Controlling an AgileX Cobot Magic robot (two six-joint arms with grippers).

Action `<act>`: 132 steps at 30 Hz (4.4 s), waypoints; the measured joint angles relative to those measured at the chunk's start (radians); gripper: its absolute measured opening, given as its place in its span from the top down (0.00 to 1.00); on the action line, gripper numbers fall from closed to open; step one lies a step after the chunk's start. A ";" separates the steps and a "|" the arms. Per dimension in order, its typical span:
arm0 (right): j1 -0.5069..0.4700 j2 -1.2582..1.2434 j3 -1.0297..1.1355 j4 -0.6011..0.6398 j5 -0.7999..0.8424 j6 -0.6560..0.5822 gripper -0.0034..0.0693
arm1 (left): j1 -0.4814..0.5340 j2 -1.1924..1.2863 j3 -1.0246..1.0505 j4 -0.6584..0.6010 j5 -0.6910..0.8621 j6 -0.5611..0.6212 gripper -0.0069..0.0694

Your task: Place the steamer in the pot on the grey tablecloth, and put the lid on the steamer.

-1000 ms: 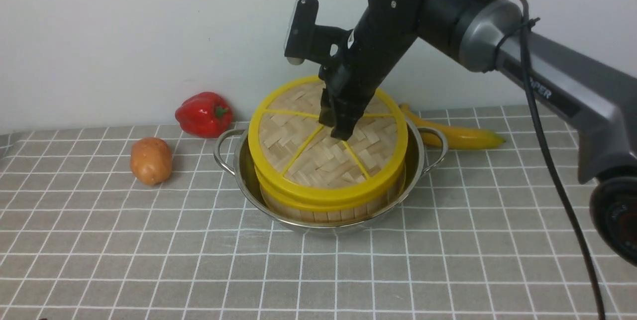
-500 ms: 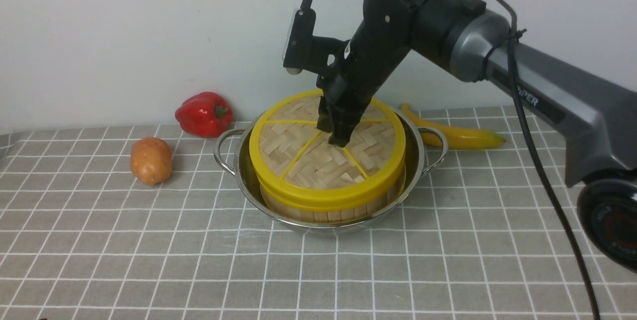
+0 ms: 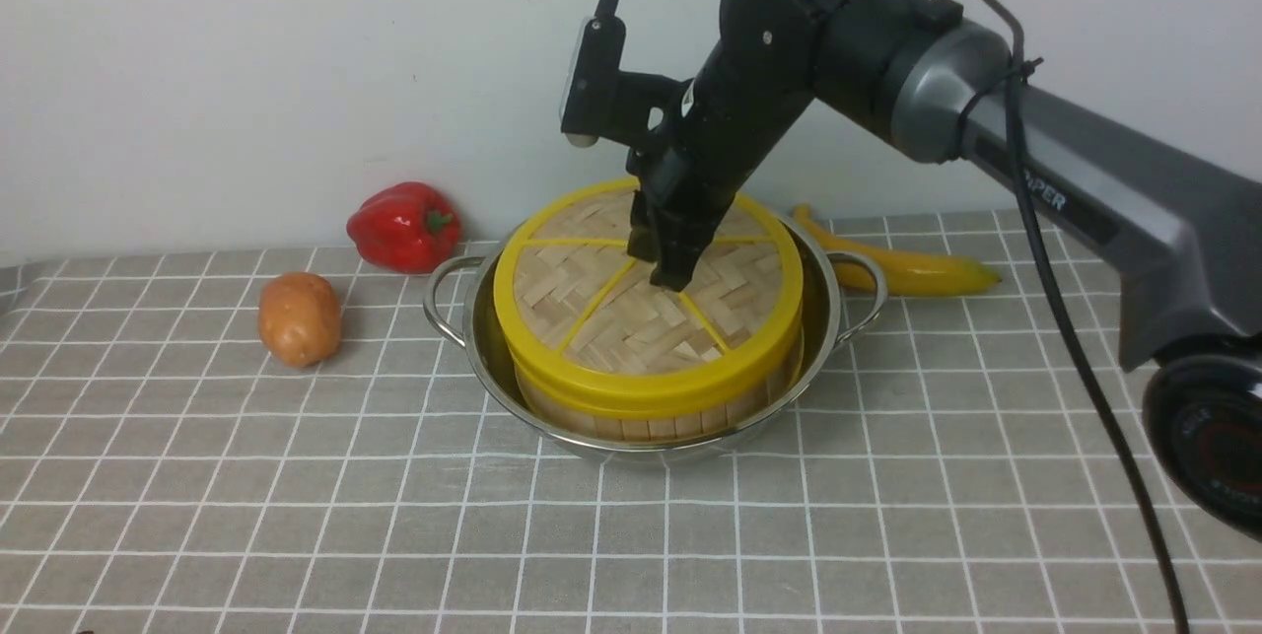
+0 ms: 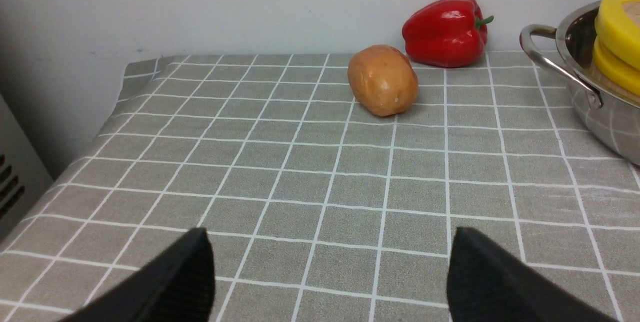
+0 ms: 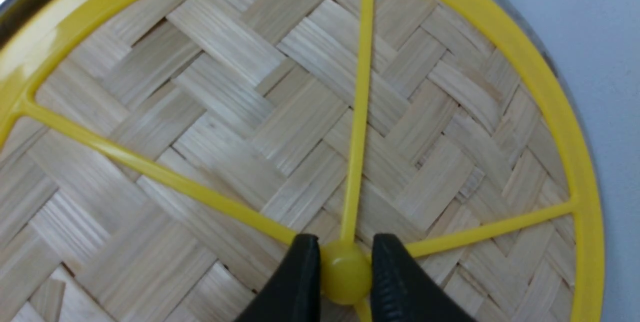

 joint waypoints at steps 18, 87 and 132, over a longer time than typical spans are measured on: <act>-0.003 -0.211 -0.002 -0.232 -0.019 0.246 0.71 | 0.000 0.000 0.000 0.000 0.000 0.000 0.15; -0.521 -2.341 2.254 -0.239 -0.842 1.000 0.71 | 0.000 0.000 0.000 0.001 0.000 0.002 0.15; -0.521 -2.341 2.293 -0.236 -0.812 1.001 0.62 | -0.035 -0.001 0.000 0.001 0.000 0.007 0.15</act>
